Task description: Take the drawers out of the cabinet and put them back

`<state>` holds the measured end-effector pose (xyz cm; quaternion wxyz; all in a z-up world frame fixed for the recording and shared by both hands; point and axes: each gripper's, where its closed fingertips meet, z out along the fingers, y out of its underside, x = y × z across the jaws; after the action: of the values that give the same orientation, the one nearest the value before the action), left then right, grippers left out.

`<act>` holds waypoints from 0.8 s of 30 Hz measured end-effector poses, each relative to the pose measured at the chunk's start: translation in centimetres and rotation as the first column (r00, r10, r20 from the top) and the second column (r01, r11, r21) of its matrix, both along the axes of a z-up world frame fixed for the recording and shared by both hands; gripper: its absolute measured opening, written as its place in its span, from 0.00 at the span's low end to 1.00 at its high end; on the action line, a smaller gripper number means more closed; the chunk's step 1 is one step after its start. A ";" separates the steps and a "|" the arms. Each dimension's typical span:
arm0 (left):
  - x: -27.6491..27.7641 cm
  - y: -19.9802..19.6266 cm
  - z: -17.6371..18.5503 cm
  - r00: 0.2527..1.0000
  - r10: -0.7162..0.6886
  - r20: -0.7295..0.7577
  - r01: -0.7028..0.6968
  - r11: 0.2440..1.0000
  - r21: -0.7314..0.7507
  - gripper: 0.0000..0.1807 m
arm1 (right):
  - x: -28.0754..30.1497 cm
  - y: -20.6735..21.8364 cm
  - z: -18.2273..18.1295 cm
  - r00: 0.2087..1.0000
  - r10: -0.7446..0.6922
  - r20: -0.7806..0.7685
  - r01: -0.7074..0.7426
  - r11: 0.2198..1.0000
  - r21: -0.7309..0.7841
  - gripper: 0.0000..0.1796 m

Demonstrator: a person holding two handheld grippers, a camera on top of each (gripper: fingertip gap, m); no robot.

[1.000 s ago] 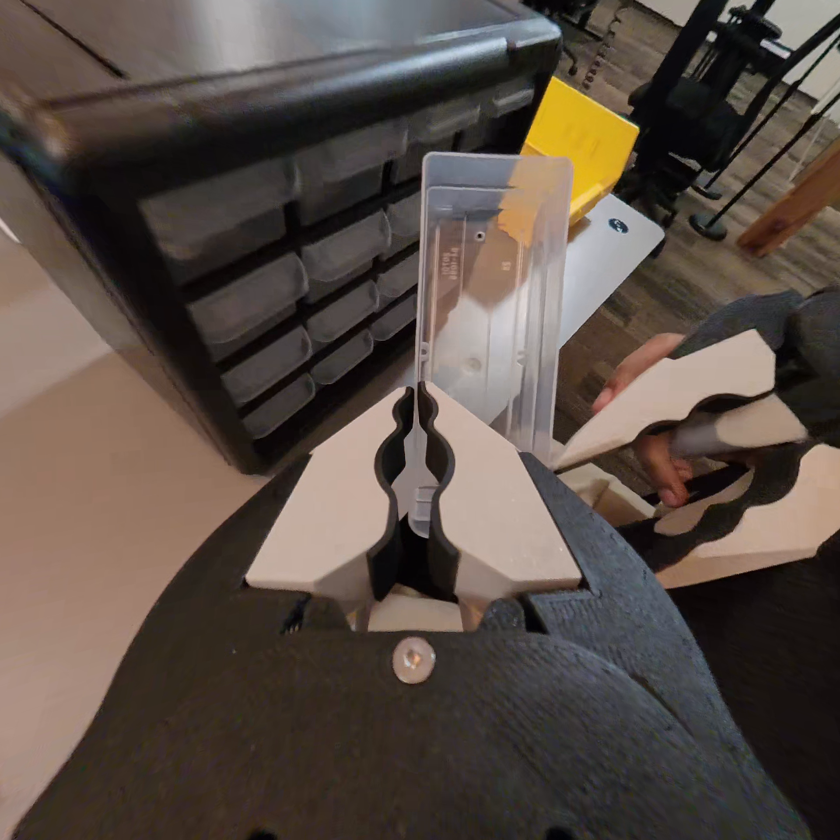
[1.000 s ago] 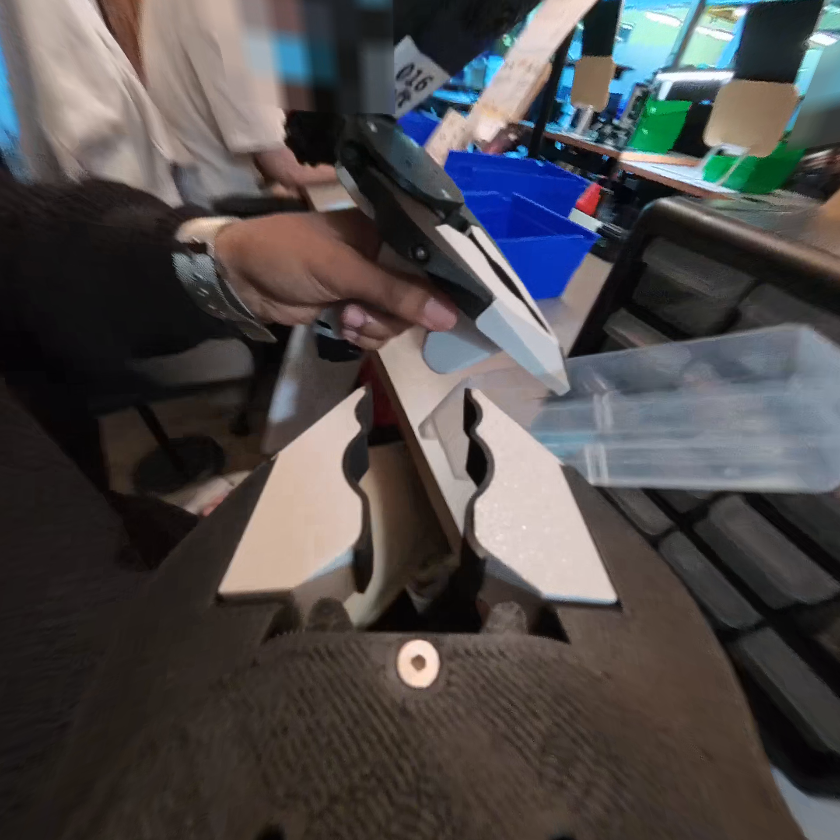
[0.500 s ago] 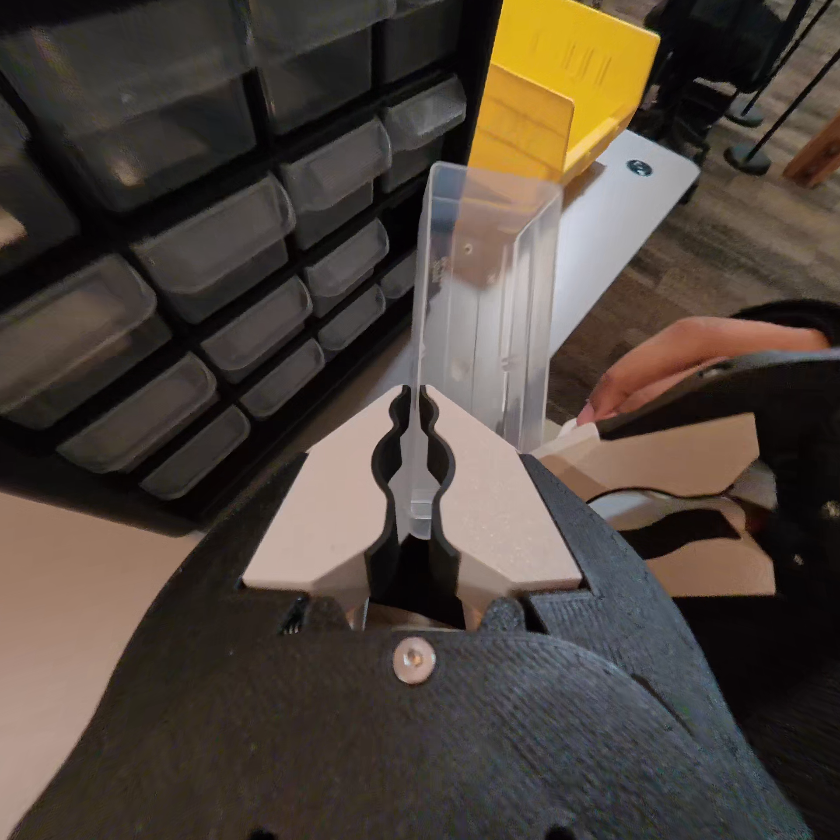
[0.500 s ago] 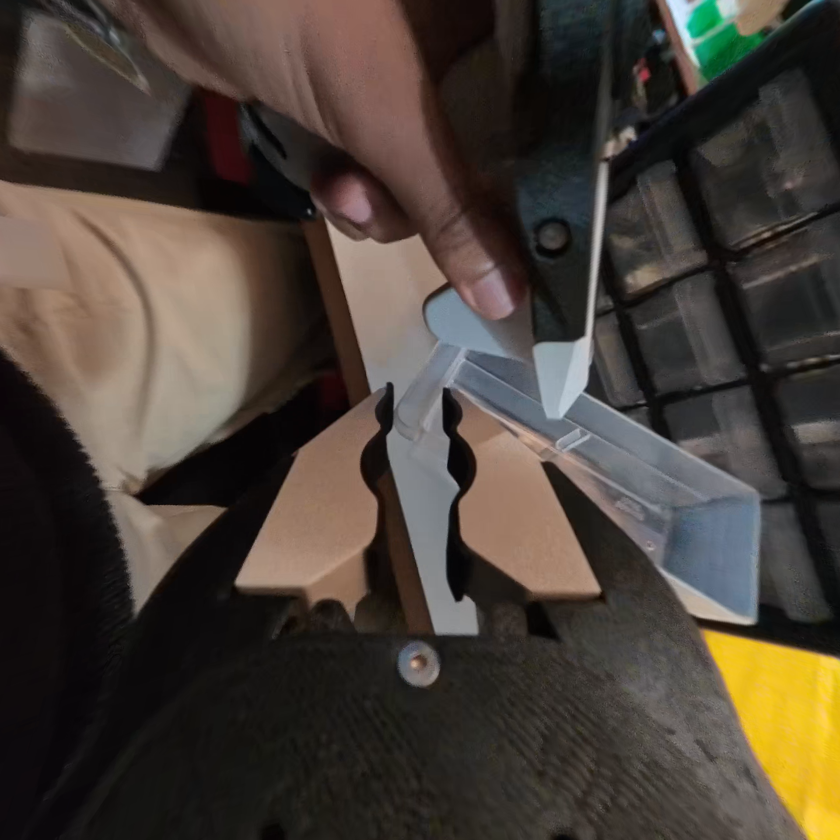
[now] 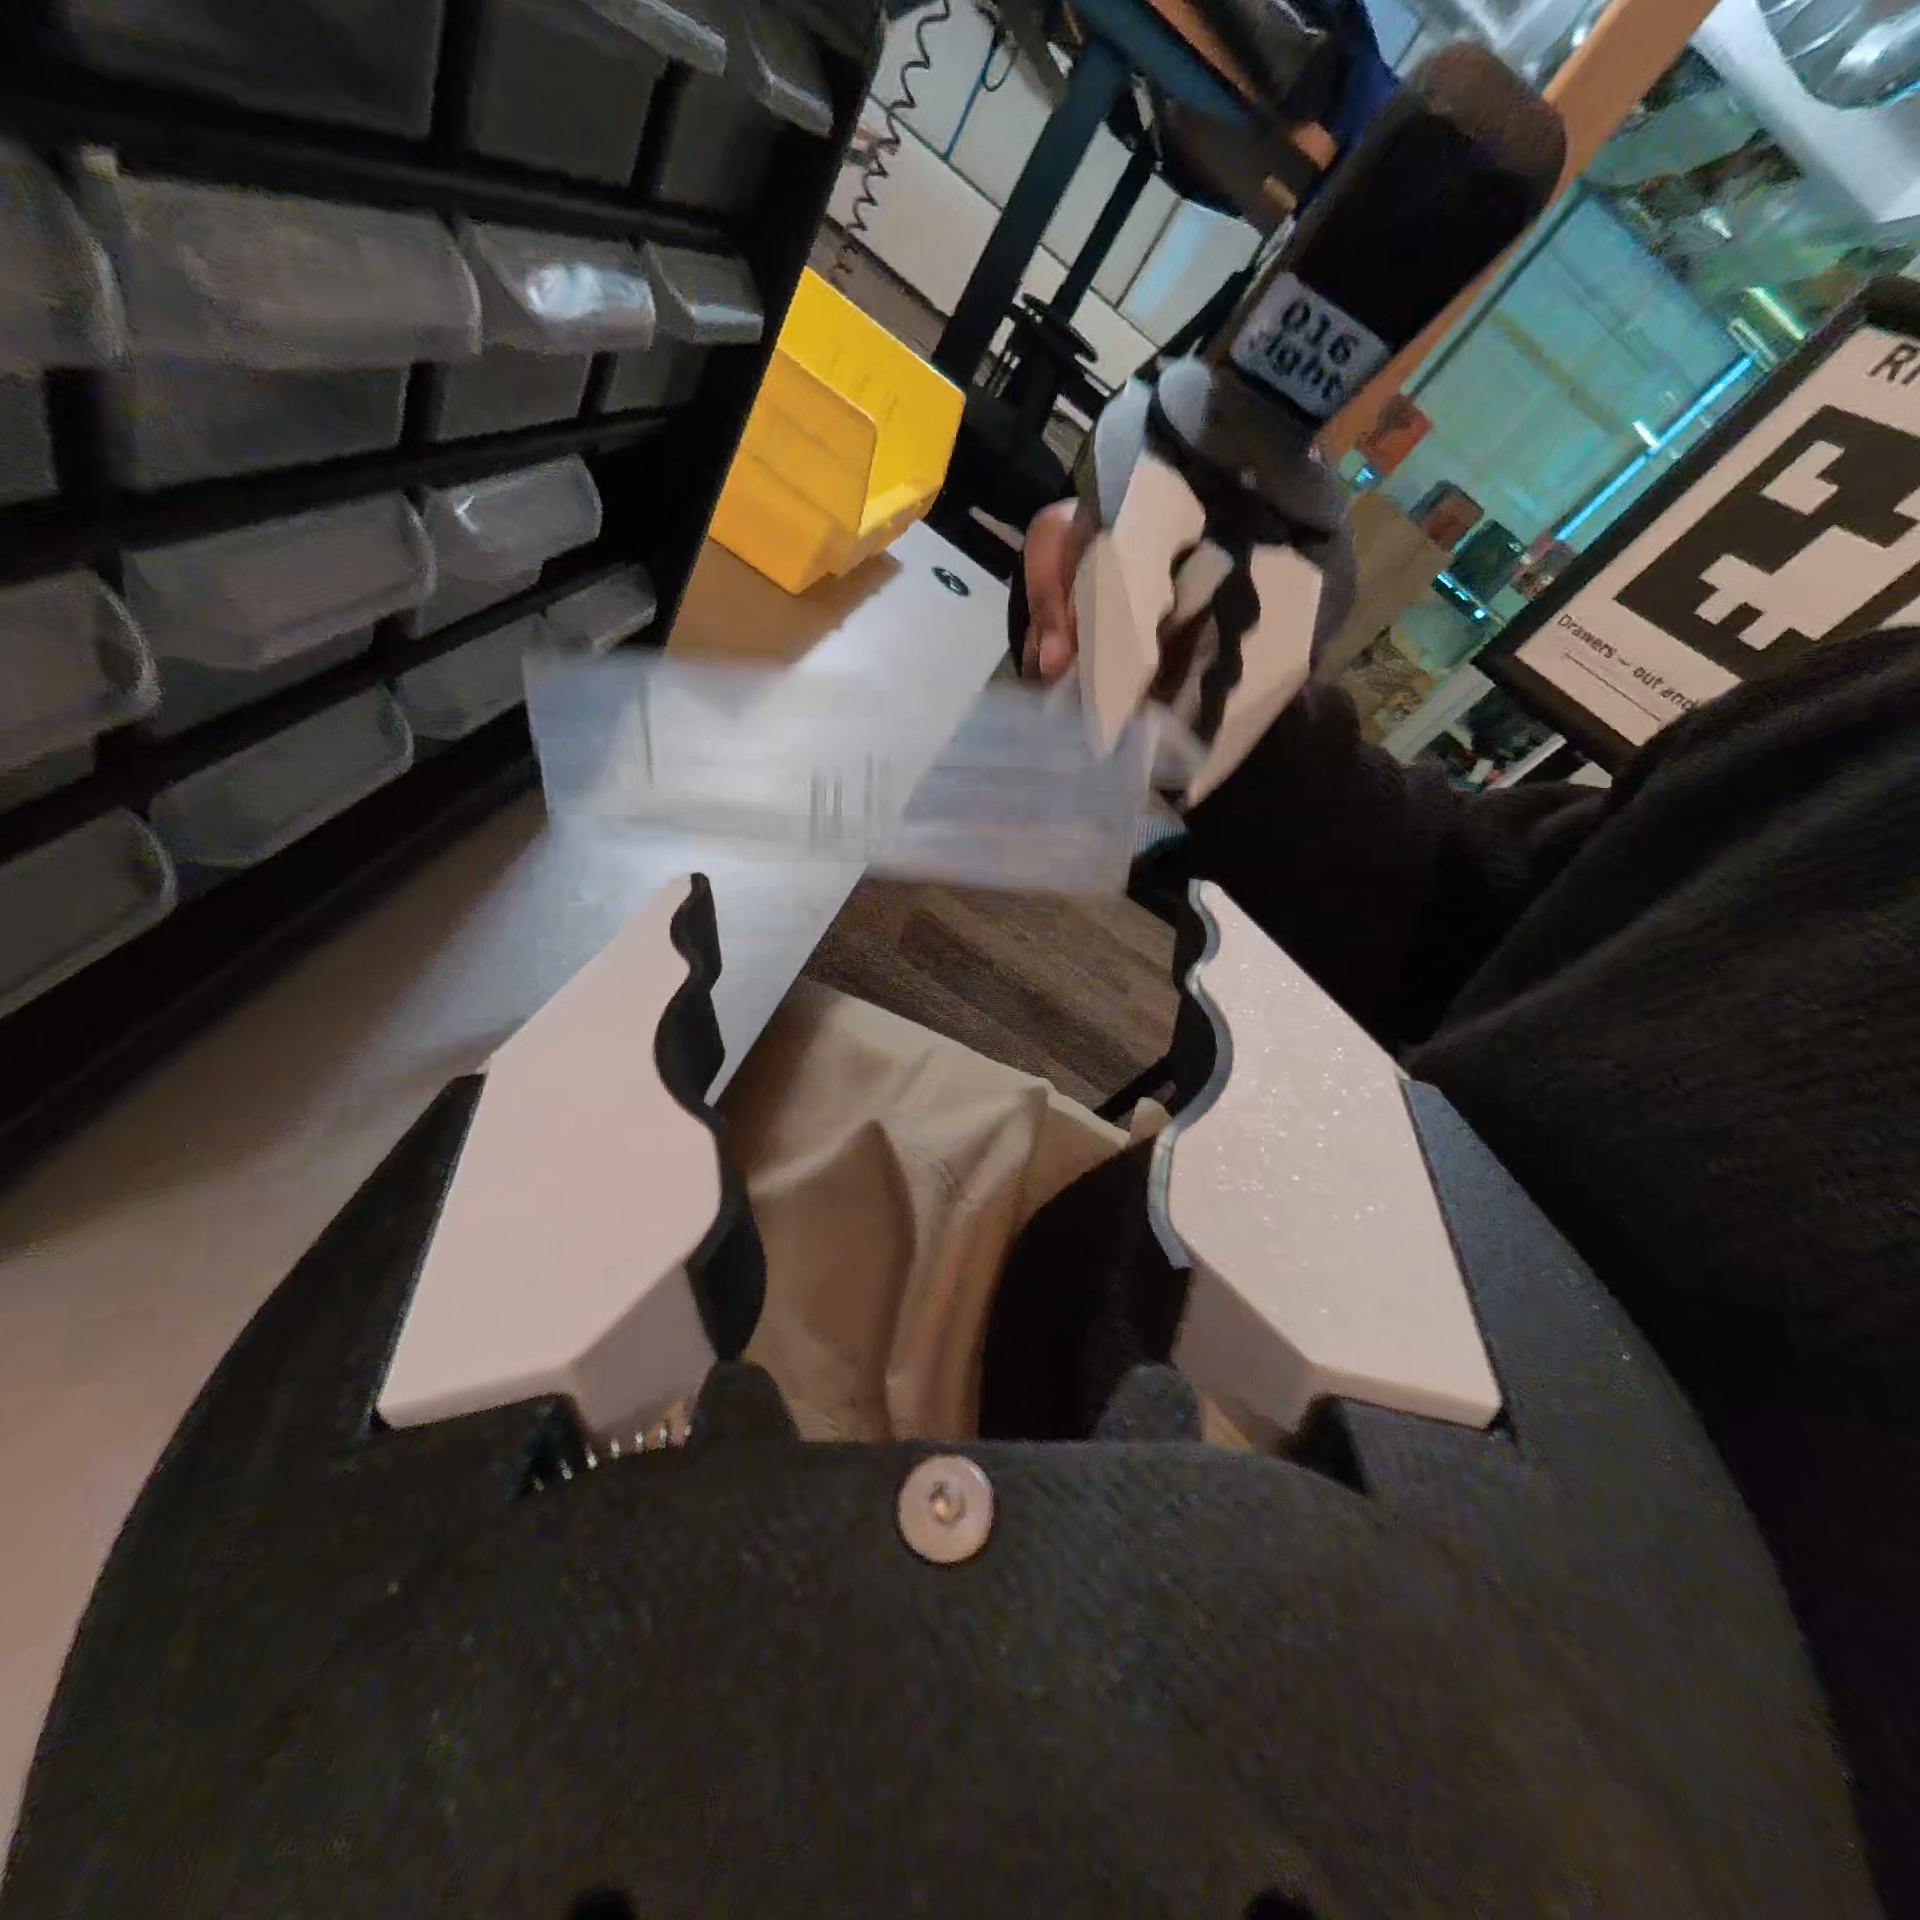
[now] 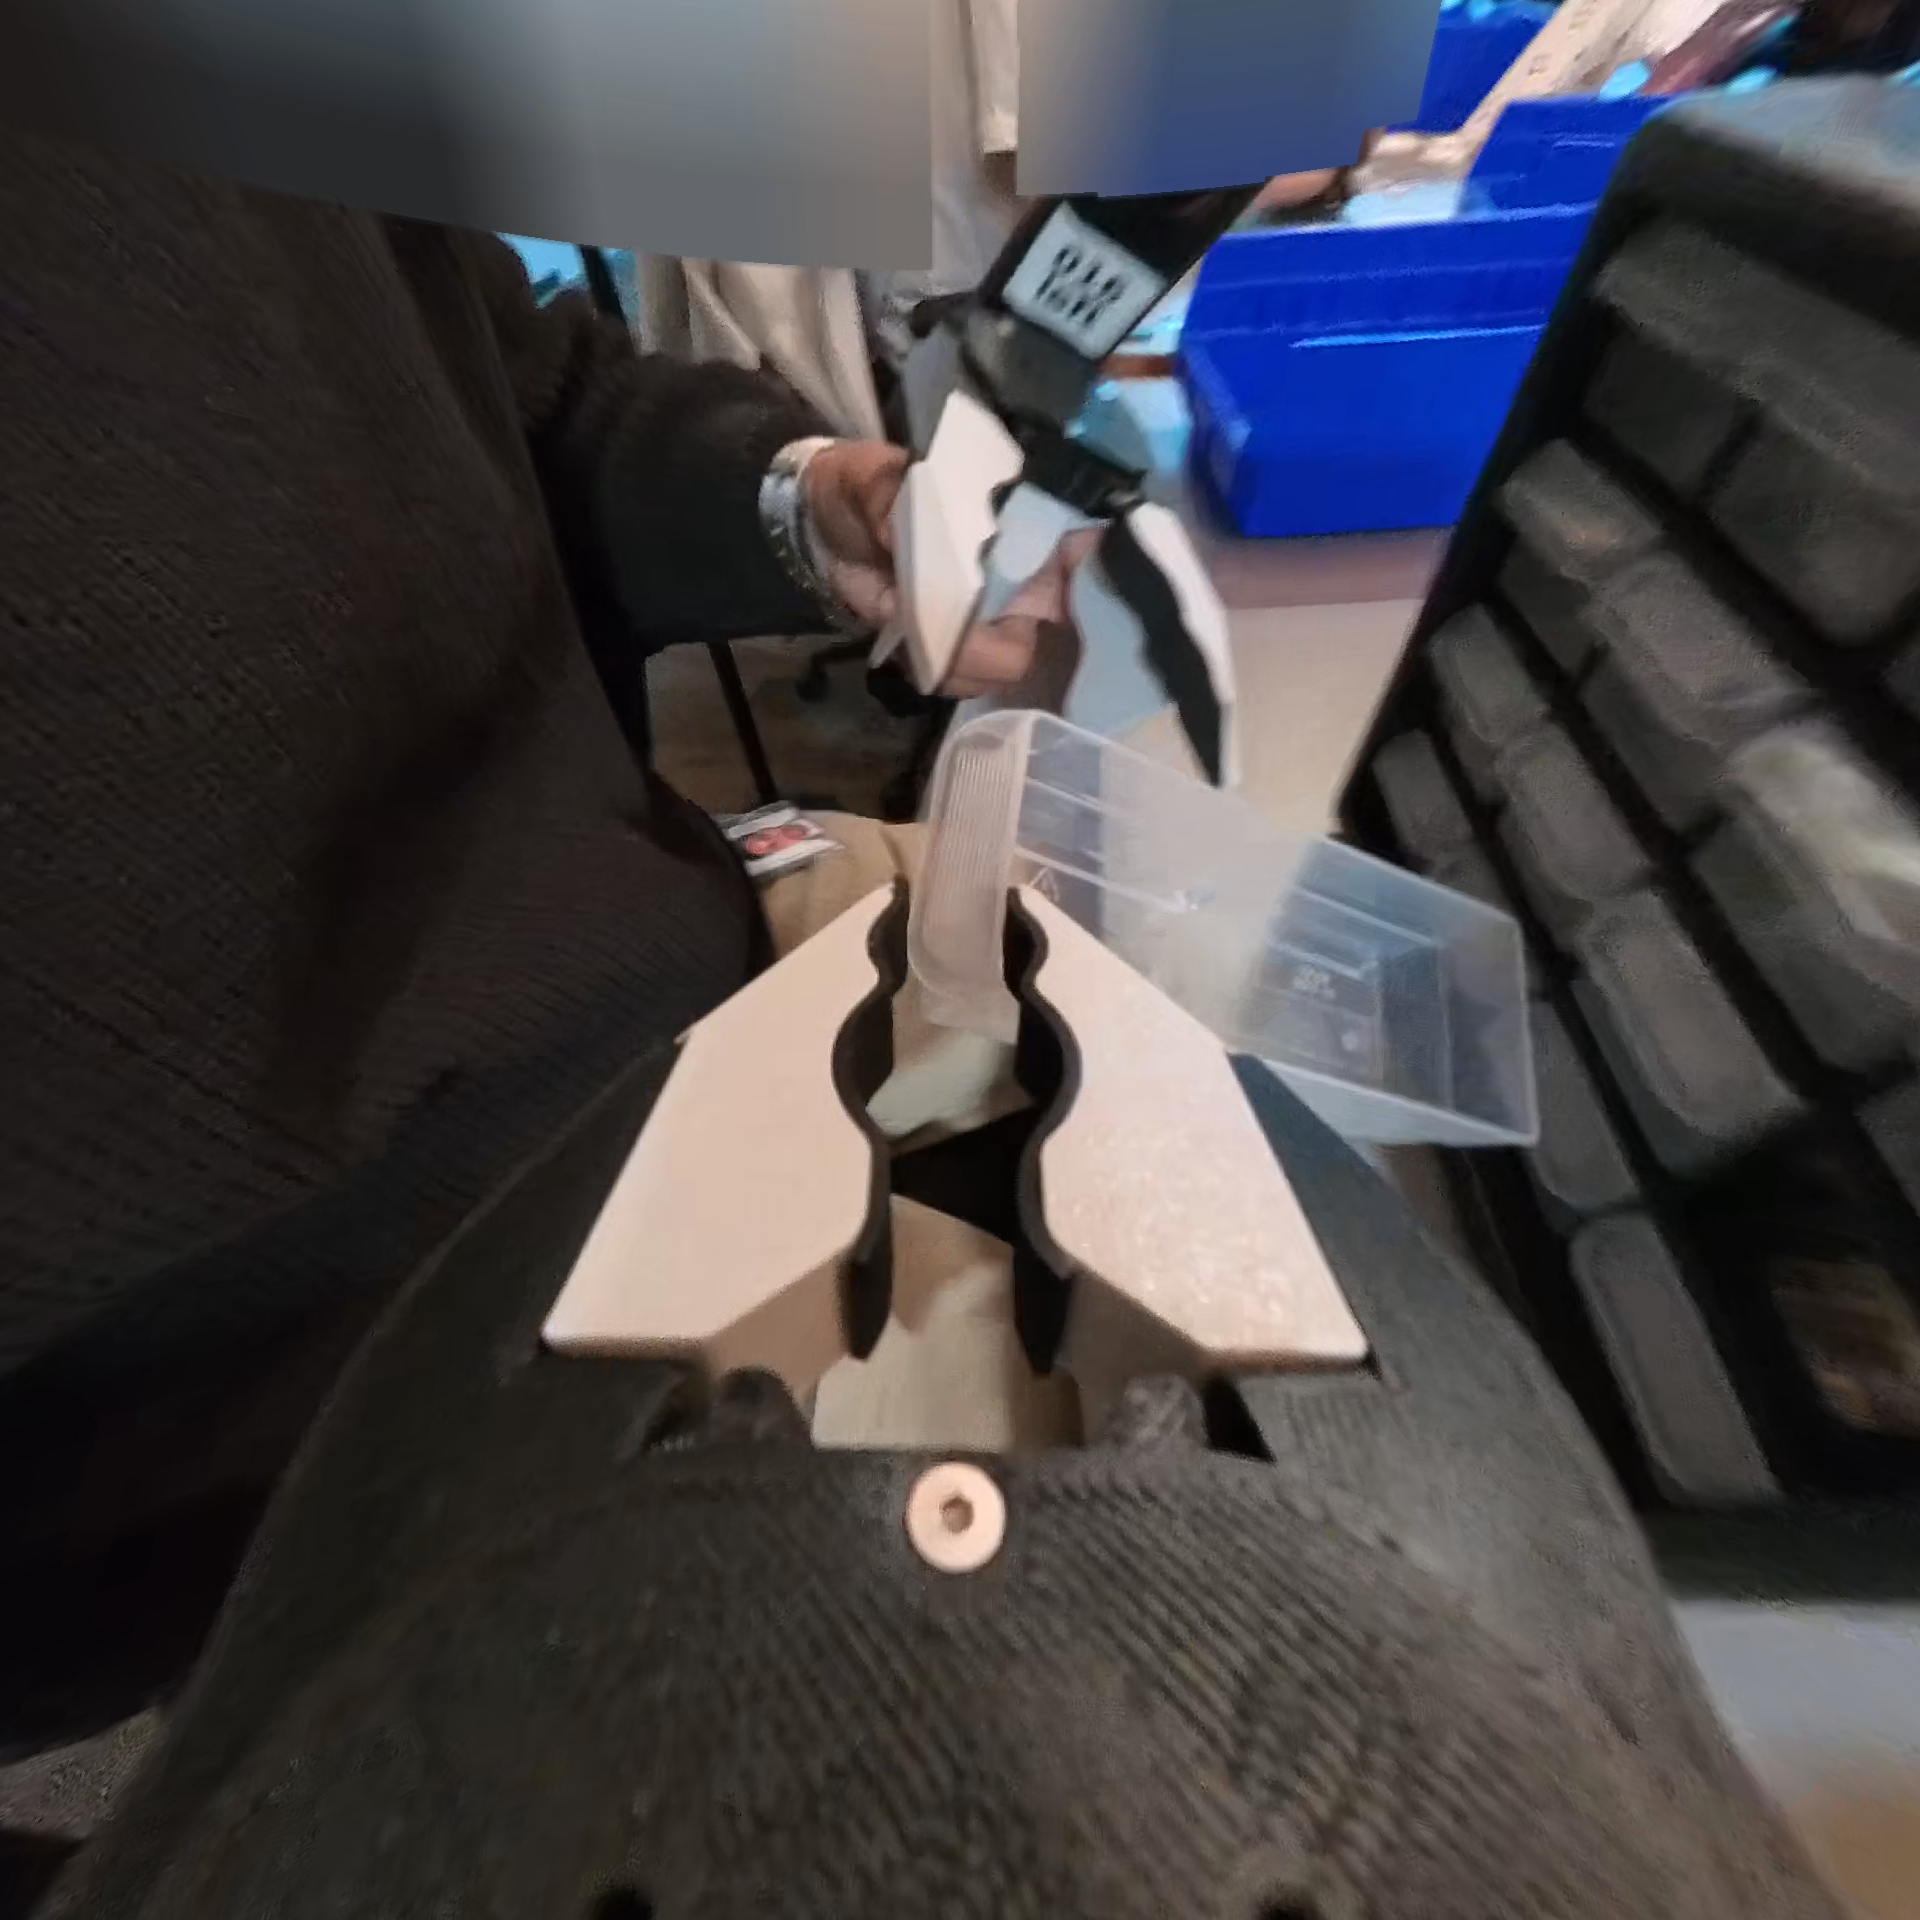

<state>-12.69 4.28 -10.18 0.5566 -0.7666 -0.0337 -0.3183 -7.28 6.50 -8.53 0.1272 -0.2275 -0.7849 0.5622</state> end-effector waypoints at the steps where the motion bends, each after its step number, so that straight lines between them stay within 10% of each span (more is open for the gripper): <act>1: -0.2 -0.3 -0.4 1.000 0.002 0.003 -0.002 1.000 0.003 0.48 | -0.1 1.0 0.5 0.999 -0.030 -0.020 0.030 1.000 -0.002 0.09; 24: 0.0 -0.5 -3.6 0.987 -0.099 0.123 0.101 0.995 -0.010 0.38 | 0.7 5.8 -1.7 0.991 -0.108 0.078 0.065 0.903 0.425 0.09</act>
<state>-12.73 3.82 -13.82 0.5306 -0.7508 -0.0322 -0.3920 -6.59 12.30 -10.28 0.1587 -0.2573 -0.8821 0.3613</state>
